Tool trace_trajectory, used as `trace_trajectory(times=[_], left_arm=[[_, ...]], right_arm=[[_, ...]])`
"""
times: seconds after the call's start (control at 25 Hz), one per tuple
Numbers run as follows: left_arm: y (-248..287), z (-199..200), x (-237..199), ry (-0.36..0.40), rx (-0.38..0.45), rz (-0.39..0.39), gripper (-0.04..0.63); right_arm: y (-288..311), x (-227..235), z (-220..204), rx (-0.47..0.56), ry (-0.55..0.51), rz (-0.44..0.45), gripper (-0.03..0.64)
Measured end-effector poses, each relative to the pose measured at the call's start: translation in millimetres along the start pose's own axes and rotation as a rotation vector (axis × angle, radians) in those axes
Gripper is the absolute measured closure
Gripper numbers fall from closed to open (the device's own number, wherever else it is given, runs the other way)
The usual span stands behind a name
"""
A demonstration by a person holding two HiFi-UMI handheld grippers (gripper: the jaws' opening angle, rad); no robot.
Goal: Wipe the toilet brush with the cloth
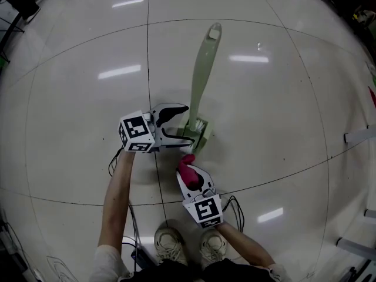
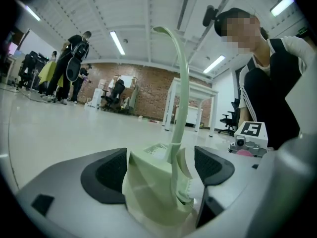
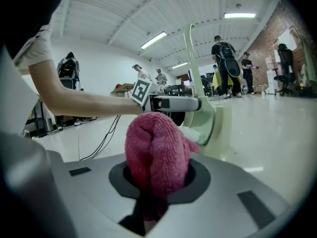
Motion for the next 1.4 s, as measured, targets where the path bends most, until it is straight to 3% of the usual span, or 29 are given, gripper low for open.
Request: trace_trajectory(times=[0.16, 0.28, 0.36, 0.6, 0.72, 0.84, 0.96, 1.24, 1.4], left_arm=[[5, -8, 0, 0.016, -0.058, 0.01, 0.19], [7, -9, 0, -0.002, -0.046, 0.035, 0.19], [6, -11, 0, -0.02, -0.036, 0.038, 0.19], [7, -12, 3, -0.029, -0.036, 0.053, 0.19], [6, -12, 9, -0.03, -0.036, 0.056, 0.19], [1, -12, 14, -0.042, -0.023, 0.071, 0.19], [-2, -13, 25, -0.045, -0.023, 0.076, 0.19], [-12, -15, 71, -0.041, -0.022, 0.067, 0.19], [-19, -22, 90, -0.052, -0.039, 0.07, 0.19]], right_arm=[[-16, 4, 4, 0.046, 0.0, -0.072, 0.548], [-44, 19, 12, 0.131, 0.096, -0.246, 0.548], [-56, 25, 13, 0.123, 0.126, -0.311, 0.548], [-41, 8, -4, 0.036, 0.11, -0.192, 0.548], [-26, -4, -11, -0.081, 0.121, -0.106, 0.548], [-12, -17, -16, -0.115, 0.065, -0.037, 0.548], [-11, -20, -12, -0.079, 0.019, -0.038, 0.548], [-26, -27, -17, -0.076, 0.048, -0.035, 0.548], [-32, -20, -25, -0.09, 0.042, -0.092, 0.548]])
Point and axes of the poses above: the fingertips, and each gripper's own axes: y forward along the fingers, x to its right, z out of its top, the point moved 3 cm from there along -y, backward along the fingers, and after that the axes turned 10 degrees about y, right-handed, at the moved point
